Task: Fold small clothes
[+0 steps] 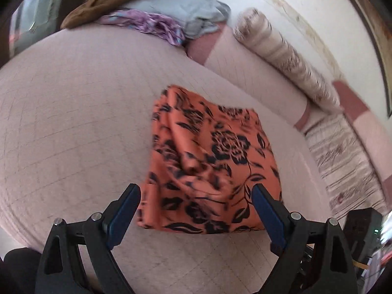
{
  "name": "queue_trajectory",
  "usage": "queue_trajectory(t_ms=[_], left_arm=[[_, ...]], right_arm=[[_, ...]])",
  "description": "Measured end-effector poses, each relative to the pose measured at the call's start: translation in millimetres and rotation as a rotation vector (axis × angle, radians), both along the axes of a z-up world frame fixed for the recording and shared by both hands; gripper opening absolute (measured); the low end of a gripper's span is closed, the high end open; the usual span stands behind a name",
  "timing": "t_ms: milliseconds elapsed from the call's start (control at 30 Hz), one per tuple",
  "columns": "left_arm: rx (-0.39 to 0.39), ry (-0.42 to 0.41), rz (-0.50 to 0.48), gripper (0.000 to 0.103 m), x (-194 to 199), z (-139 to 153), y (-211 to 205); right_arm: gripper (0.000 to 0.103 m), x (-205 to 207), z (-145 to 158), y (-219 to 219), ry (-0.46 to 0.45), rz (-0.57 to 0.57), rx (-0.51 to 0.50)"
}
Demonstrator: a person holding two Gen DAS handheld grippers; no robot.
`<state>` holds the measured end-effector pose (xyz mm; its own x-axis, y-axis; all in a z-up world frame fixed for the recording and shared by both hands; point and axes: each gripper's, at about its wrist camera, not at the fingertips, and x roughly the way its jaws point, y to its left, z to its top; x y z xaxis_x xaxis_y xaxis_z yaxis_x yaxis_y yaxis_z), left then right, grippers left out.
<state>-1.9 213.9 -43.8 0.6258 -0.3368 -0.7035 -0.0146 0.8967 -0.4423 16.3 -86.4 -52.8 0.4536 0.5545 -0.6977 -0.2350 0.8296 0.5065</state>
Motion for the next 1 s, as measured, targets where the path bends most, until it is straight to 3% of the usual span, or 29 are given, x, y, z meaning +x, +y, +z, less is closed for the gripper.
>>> queue_trajectory(t_ms=[67,133,200,267,367,467,500,633,833,1000], left_arm=[[0.031,0.035,-0.011,0.088,10,-3,-13],[0.024,0.102,0.008,0.072,22,-12,-15],[-0.026,0.153,0.025,0.027,32,-18,-9],[-0.074,0.148,0.058,0.019,31,-14,1],[-0.077,0.114,0.104,0.017,16,-11,13],[-0.089,0.241,0.146,0.018,17,-57,27],[-0.125,0.218,0.148,0.018,14,-64,32],[-0.050,0.207,0.127,0.018,13,-51,22],[-0.039,0.182,0.112,0.019,9,-56,22],[-0.038,0.180,0.109,0.019,8,-55,21]], right_arm=[[0.074,-2,-5,-14,0.016,-0.026,0.030],[0.074,-7,-5,-27,0.014,-0.048,0.056],[0.074,-11,-4,-38,0.012,-0.057,0.074],[0.074,-14,-7,-49,0.014,-0.072,0.090],[0.074,-17,-12,-64,0.023,-0.101,0.125],[0.074,-19,-17,-76,0.039,-0.120,0.142],[0.074,-18,-19,-79,0.040,-0.125,0.146],[0.074,-16,-14,-89,0.037,-0.140,0.167],[0.074,3,20,-84,-0.020,-0.095,0.208],[0.079,42,44,-66,-0.024,-0.016,0.328]])
